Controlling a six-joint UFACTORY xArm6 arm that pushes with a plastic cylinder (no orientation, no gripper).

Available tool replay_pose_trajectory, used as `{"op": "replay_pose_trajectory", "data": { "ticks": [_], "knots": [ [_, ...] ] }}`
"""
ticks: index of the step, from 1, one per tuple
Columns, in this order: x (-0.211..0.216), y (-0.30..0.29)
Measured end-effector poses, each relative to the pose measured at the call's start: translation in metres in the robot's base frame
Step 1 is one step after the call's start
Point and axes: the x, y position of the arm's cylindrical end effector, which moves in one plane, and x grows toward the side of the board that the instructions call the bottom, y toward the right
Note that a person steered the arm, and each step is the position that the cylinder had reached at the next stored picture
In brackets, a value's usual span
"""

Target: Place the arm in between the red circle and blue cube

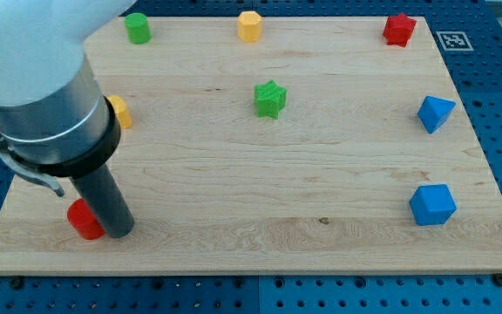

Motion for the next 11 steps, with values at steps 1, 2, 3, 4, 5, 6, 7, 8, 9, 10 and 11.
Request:
{"op": "replay_pose_trajectory", "data": {
  "ticks": [1, 2, 3, 4, 5, 6, 7, 8, 9, 10, 11],
  "knots": [
    [0.0, -0.003],
    [0.0, -0.013],
    [0.0, -0.015],
    [0.0, -0.013],
    [0.0, 0.02],
    [0.0, 0.06],
    [0.0, 0.094],
    [0.0, 0.104],
    [0.0, 0.102],
    [0.0, 0.102],
    [-0.009, 0.102]
  ]
}}
